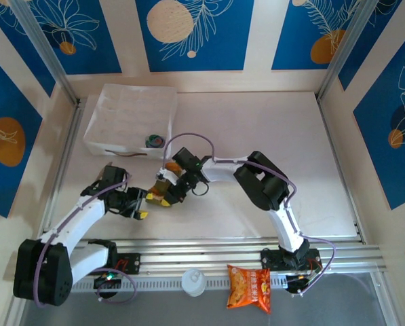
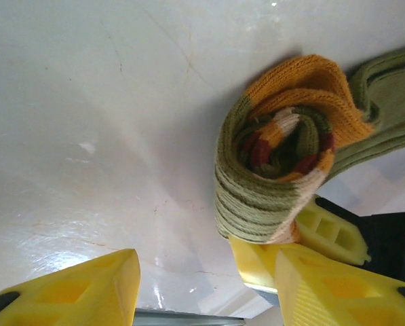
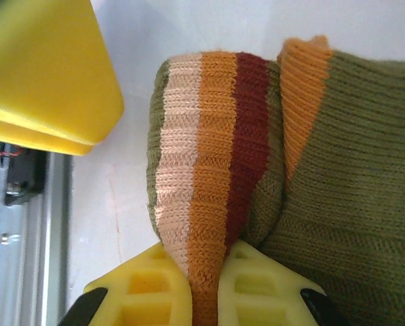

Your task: Roll the socks

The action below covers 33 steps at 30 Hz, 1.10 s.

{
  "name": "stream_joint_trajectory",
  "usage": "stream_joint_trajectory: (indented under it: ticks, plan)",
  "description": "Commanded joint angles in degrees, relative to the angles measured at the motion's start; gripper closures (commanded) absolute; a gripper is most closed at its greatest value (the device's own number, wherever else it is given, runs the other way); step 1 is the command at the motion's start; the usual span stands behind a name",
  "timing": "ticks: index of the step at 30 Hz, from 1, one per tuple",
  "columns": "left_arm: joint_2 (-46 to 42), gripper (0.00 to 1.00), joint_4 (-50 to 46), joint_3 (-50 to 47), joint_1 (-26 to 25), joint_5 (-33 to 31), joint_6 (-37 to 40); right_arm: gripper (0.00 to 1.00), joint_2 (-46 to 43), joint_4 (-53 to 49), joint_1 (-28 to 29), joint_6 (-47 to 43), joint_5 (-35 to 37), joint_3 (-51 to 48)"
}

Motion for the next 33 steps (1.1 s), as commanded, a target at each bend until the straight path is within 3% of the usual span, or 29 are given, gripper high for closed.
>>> stream_joint_trajectory:
  ticks: [1,12,16,20,23,27,31,33]
  plan:
    - [2.04,0.45,3.92,-0.40,-1.20,0.51,1.00,1.00,8.65,-16.86,-0.78,3.83,2.72,-3.60]
    - [12.81,0.48,7.27,1.82,-5.57,-5.01,4.08,1.00,11.97,-22.45,-2.56,4.82,0.52,1.80]
    - [17.27,0.56,4.32,1.01,-6.28,-8.33,4.69,1.00,11.29,-23.02,-2.42,4.01,1.15,2.90]
    - [22.15,0.58,-0.15,1.10,-6.82,-8.77,4.72,0.77,4.48,-16.02,-0.91,0.93,4.33,-1.38]
    - [23.48,0.58,-3.04,1.27,-6.97,-9.79,4.77,0.66,-1.50,-10.83,-0.05,-1.99,6.62,-4.76]
    - [24.63,0.58,-3.74,1.56,-6.95,-9.80,4.26,0.62,-12.01,-0.70,1.16,-6.25,12.41,-12.39]
    - [25.53,0.58,-4.46,3.32,-6.99,-10.05,4.39,0.54,-24.97,16.03,3.75,-11.27,24.56,-25.40]
    - [25.88,0.58,-4.72,4.17,-7.02,-10.23,4.59,0.51,-28.34,18.76,5.23,-13.98,30.22,-28.10]
